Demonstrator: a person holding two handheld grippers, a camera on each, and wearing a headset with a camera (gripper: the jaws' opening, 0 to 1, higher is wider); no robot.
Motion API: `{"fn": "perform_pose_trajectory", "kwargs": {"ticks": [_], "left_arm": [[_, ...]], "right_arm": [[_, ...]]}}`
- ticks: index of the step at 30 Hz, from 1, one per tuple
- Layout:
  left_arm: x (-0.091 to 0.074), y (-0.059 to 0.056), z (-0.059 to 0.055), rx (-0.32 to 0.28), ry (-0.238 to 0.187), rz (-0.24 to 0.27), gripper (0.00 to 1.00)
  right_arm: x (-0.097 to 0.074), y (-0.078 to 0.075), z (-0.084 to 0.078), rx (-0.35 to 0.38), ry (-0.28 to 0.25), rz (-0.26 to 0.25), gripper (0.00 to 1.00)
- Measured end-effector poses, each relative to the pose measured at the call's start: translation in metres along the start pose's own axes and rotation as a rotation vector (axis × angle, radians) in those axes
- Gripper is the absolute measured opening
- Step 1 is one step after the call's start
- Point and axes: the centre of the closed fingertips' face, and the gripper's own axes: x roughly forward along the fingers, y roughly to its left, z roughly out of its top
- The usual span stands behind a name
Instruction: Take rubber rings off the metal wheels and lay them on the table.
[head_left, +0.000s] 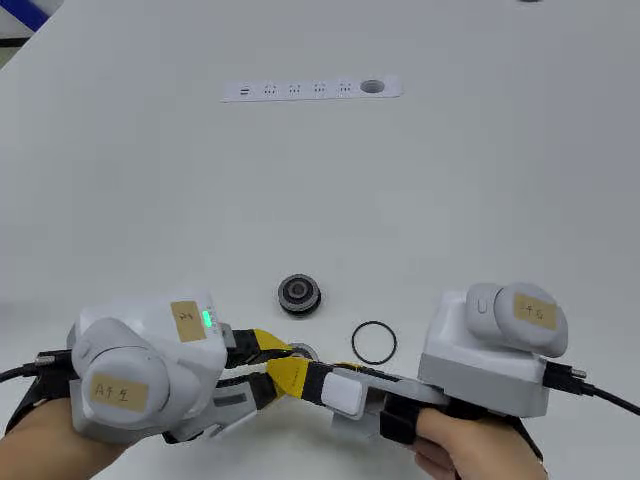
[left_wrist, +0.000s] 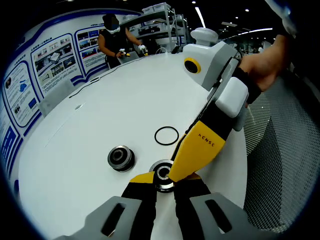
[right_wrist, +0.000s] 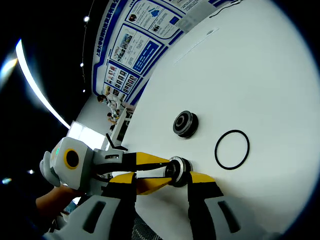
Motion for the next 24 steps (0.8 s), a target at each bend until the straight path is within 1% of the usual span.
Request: {"fn": "perform_pose_trajectory", "kwargs": {"ticks": [3,7,13,18,24], "left_arm": [[0.0,0.0,0.0,0.0,0.001,0.0,0.13],[0.0,0.0,0.0,0.003,0.004,0.0,0.13],[0.0,0.0,-0.001,0.001,0.004,0.0,0.13],[0.0,0.0,-0.001,0.002,0.003,-0.001,0.13],[0.0,0.0,-0.001,0.003,0.003,-0.002,0.13]], "right_arm": [[-0.001,0.001,0.0,0.009,-0.01,0.009,0.42],[-0.003,0.001,0.001,0.0,-0.013,0.007,0.4],[-0.004,-0.001,0.002,0.013,-0.021,0.005,0.37],[-0.004,-0.007,0.002,0.026,-0.02,-0.004,0.29],[-0.004,-0.016,0.001,0.024,-0.013,-0.034,0.16]]}}
